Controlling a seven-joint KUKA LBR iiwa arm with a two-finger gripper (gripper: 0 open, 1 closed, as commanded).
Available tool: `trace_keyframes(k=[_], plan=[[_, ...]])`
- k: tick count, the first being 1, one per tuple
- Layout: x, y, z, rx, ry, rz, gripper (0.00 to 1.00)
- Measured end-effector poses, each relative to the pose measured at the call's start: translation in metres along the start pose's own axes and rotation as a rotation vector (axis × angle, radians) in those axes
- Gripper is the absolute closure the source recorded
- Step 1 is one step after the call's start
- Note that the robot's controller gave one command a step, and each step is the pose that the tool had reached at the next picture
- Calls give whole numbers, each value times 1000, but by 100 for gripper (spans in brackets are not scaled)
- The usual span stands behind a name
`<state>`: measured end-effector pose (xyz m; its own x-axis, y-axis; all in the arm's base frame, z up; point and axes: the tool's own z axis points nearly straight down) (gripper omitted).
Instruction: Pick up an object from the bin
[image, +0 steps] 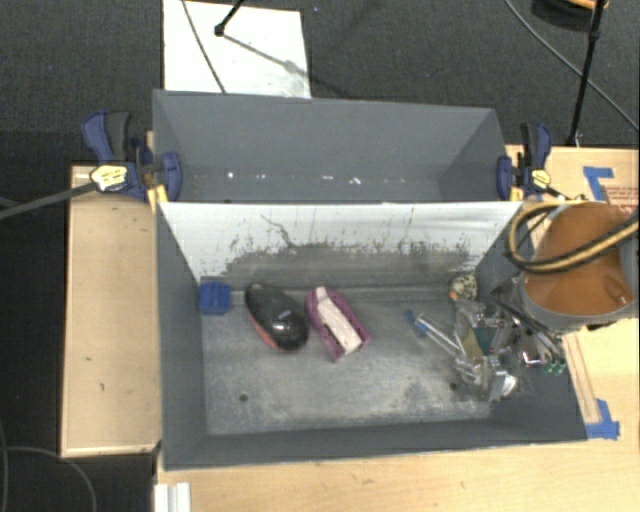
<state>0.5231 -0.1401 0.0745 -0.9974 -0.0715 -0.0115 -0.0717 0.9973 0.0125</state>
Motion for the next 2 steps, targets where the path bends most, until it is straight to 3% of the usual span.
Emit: trace_keyframes(k=[1,2], plan=[[-1,56,-42,10,7,-292,0],[19,0,4,7,6,-299,0]])
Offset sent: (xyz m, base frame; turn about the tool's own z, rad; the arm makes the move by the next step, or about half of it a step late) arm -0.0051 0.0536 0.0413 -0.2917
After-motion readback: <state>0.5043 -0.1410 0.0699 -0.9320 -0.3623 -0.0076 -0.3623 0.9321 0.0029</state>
